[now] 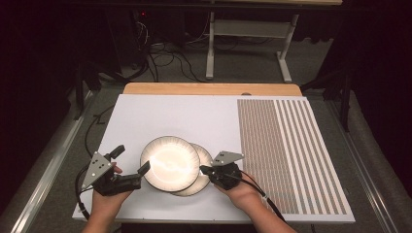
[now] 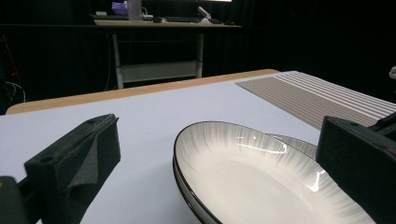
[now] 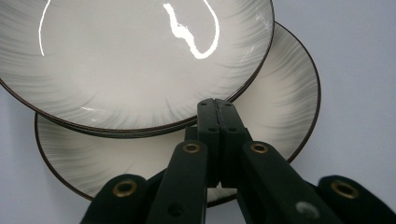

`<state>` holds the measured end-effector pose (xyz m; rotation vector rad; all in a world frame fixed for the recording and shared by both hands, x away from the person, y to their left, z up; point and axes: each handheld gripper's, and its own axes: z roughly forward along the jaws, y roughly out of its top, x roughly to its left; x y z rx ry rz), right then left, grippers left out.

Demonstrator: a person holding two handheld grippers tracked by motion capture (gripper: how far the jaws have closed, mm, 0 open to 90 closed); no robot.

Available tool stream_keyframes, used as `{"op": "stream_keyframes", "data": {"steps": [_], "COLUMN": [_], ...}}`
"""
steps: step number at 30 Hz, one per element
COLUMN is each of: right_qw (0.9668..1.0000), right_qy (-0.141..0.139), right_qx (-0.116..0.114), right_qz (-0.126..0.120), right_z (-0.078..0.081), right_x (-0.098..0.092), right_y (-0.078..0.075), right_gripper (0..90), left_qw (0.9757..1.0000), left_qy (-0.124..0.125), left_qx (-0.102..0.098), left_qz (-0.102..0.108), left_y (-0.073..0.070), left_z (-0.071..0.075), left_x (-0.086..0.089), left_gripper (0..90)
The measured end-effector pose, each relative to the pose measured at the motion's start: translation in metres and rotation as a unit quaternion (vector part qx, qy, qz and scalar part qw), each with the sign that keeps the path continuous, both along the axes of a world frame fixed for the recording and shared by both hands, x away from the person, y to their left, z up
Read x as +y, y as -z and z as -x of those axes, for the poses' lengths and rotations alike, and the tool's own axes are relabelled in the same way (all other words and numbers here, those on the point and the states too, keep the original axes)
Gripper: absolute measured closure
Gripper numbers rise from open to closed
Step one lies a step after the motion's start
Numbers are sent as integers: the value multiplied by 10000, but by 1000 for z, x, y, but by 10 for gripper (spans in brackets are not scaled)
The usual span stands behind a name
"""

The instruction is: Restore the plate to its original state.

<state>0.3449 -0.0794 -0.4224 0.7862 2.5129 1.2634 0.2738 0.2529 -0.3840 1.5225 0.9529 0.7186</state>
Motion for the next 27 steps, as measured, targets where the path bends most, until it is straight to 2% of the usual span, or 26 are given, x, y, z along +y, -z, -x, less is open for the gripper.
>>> {"op": "stream_keyframes", "data": {"steps": [3,6,27], "right_qw": [10000,10000,10000], "right_qy": [-6,3,-27], "right_qx": [-21,-8,-23], "right_qz": [1,-12,-31], "right_z": [0,0,0], "right_x": [0,0,0], "right_y": [0,0,-1], "right_gripper": [900,900,900], "left_qw": [10000,9999,9996], "left_qy": [-10,-56,-96], "left_qx": [23,46,62], "left_qz": [3,-127,-260], "left_y": [0,1,-2], "left_z": [0,-1,0], "left_x": [0,0,-2], "left_gripper": [4,5,4]}}
